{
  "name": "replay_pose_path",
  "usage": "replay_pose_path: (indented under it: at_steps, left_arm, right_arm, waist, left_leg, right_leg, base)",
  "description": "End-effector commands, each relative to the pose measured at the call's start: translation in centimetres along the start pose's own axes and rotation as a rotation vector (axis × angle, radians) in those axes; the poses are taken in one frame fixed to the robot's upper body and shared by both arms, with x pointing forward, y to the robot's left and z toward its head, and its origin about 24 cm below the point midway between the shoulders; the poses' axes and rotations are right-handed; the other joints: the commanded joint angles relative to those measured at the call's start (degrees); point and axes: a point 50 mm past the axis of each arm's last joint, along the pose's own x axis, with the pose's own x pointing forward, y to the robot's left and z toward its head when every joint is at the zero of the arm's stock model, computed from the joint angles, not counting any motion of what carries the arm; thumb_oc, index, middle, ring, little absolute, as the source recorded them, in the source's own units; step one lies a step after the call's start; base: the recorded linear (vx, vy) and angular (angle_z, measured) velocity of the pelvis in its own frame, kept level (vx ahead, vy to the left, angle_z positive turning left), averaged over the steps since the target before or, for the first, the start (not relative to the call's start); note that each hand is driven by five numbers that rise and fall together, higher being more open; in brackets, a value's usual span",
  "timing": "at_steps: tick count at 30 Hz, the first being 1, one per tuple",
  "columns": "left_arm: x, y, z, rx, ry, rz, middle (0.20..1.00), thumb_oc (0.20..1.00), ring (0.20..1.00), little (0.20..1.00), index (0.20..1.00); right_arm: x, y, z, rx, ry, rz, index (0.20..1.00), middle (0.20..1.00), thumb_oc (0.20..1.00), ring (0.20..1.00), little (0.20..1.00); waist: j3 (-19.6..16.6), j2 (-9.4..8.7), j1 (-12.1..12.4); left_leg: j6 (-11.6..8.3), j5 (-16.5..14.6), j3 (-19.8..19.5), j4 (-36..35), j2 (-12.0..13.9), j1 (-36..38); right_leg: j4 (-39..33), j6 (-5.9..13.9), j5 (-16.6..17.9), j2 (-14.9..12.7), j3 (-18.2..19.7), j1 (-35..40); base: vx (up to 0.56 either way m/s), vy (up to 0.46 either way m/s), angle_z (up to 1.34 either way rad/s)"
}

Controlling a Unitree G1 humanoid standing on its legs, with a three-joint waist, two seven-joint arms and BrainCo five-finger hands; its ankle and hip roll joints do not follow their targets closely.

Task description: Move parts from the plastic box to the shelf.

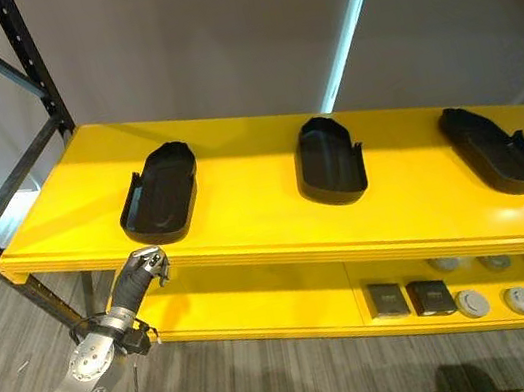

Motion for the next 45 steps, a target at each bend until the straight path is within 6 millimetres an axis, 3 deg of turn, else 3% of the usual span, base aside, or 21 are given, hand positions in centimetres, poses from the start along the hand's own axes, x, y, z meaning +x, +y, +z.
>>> replay_pose_path:
  at_steps: [1,11,25,39,45]
  left_arm:
    - [2.6,-0.3,5.1,0.025,-0.269,-0.02,0.2,0.2,0.2,0.2,0.2]
    - [4.3,0.4,8.0,0.088,-0.369,0.051,0.2,0.2,0.2,0.2,0.2]
    - [6.2,1.7,10.3,0.12,-0.458,0.217,0.2,0.2,0.2,0.2,0.2]
    - [8.1,4.1,15.0,0.238,-0.614,0.358,0.2,0.2,0.2,0.2,0.2]
    - [7.6,3.6,17.3,0.239,-0.731,0.319,0.2,0.2,0.2,0.2,0.2]
  right_arm:
    - [-0.2,0.1,1.0,0.024,0.015,0.012,1.0,1.0,1.0,1.0,1.0]
    - [-0.1,0.0,0.5,0.019,0.013,0.013,1.0,1.0,1.0,1.0,1.0]
    - [-0.4,-0.9,2.0,-0.026,-0.052,-0.017,1.0,1.0,1.0,1.0,1.0]
    - [-0.7,-1.4,3.5,-0.075,-0.109,-0.032,1.0,1.0,1.0,1.0,1.0]
    - [-0.7,-1.0,3.5,-0.077,-0.116,-0.029,1.0,1.0,1.0,1.0,1.0]
  waist:
    - [3.1,1.99,-0.4]
    - [5.2,3.17,-3.1]
    - [10.5,4.51,-6.5]
    - [14.0,4.06,-9.1]
    - [13.6,3.85,-8.9]
  left_leg:
    - [2.3,-6.5,2.6,0.1,-1.5,3.7]
    - [2.07,-5.6,3.4,0.1,-1.3,0.3]
    - [1.87,-4.0,4.3,0.1,-1.0,-2.6]
    - [1.2,-3.0,5.4,0.1,-0.4,-4.9]
    - [1.01,-3.3,5.2,0.1,-0.3,-4.6]
  right_leg:
    - [0.5,1.03,0.5,-0.7,-1.3,-0.4]
    - [0.3,1.23,1.5,-0.1,1.6,-4.7]
    - [0.4,0.7,2.6,0.4,4.6,-8.7]
    - [0.9,1.04,3.4,0.3,6.1,-12.0]
    - [0.9,1.09,3.0,0.2,5.8,-11.7]
  base:
    - [0.0,0.0,0.0]
    - [-0.01,-0.005,-0.05]
    - [-0.02,0.012,-0.1]
    - [-0.02,0.011,-0.06]
    - [-0.02,-0.001,0.0]
